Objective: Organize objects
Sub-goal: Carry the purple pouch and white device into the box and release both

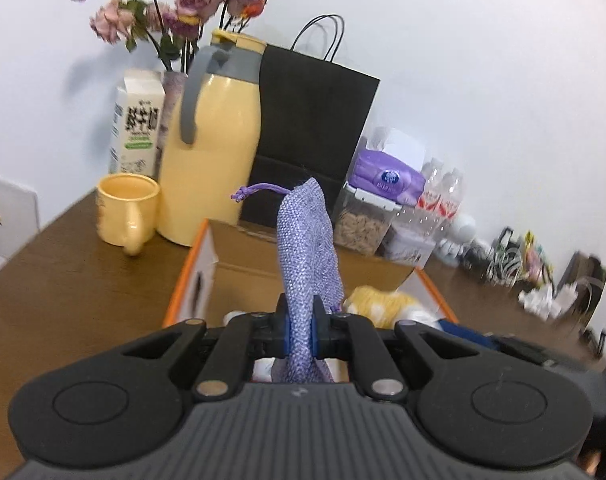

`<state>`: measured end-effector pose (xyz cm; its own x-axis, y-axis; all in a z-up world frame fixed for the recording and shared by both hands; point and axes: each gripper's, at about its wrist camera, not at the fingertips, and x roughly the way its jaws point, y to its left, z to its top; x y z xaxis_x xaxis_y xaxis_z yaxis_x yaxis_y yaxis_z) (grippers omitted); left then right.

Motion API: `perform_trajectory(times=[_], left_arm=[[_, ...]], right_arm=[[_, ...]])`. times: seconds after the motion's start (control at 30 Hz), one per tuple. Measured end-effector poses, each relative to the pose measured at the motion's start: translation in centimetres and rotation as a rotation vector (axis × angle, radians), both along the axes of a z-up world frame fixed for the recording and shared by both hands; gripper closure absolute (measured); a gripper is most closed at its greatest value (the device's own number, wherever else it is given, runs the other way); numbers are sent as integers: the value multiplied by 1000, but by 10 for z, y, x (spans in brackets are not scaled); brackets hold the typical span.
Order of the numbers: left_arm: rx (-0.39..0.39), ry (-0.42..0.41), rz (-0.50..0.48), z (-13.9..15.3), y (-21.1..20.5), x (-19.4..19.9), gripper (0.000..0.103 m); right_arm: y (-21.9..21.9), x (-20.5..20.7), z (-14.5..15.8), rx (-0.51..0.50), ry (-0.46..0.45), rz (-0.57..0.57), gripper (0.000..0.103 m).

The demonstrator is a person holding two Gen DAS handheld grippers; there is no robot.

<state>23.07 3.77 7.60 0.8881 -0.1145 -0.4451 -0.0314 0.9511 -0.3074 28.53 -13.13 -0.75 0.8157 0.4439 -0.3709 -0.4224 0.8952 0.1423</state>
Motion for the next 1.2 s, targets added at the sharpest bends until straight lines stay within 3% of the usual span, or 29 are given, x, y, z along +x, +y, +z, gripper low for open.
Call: perform_trajectory(times=[0.23, 0.4, 0.63, 0.9, 0.97, 1.1, 1.2], left_arm=[[-71, 60, 52, -22, 1, 68, 94], [-47, 122, 85, -45, 0, 101, 94], [-8, 187, 75, -64, -4, 109, 94], [27, 190, 85, -64, -8, 103, 91], [33, 193, 92, -64, -7, 101, 84], [33, 182, 114, -61, -1, 96, 54], [28, 166, 114, -57, 1, 92, 47]], right_arm=[[18, 60, -15, -15, 71, -49, 65], [27, 78, -36, -84, 116, -70, 65], [24, 84, -51, -119, 162, -77, 65], [27, 81, -53, -133, 167, -66, 65], [29, 80, -53, -138, 172, -63, 65], [30, 79, -52, -142, 171, -68, 64], [30, 75, -50, -145, 159, -72, 64]])
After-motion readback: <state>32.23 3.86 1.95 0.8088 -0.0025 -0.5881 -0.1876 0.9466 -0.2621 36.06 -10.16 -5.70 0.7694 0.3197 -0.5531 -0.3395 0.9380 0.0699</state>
